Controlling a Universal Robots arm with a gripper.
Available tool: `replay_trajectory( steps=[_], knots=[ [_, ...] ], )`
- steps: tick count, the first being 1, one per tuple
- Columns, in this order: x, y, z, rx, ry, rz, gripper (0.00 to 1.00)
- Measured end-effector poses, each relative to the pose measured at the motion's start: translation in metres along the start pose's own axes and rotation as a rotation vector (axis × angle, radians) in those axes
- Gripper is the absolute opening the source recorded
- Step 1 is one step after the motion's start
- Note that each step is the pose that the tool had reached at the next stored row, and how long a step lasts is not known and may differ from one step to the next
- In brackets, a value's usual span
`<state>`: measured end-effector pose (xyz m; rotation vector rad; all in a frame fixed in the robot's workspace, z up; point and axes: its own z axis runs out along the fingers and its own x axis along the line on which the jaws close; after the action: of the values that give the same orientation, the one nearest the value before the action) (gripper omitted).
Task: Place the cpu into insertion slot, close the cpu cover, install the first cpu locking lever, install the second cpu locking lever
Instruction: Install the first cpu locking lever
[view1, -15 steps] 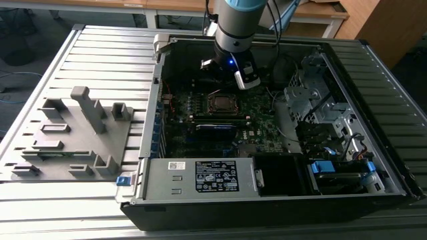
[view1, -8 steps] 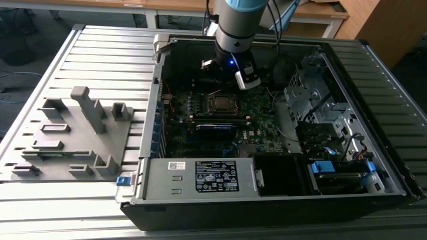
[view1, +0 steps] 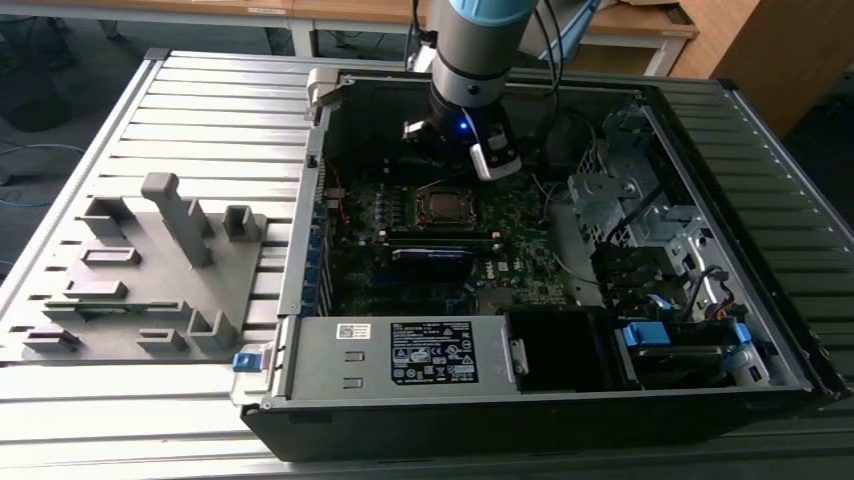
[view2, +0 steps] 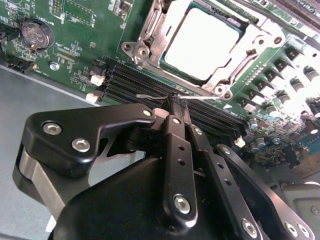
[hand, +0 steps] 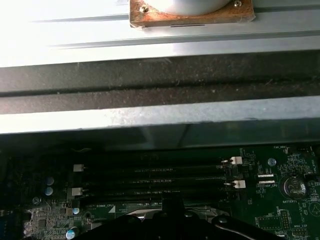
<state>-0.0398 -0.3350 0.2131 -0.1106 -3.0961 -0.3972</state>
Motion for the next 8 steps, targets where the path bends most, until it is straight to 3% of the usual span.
replay_trajectory(
  steps=[8],
  knots=[
    [0.0, -0.0005, 0.0017, 0.0009, -0.0001, 0.0, 0.11]
  ],
)
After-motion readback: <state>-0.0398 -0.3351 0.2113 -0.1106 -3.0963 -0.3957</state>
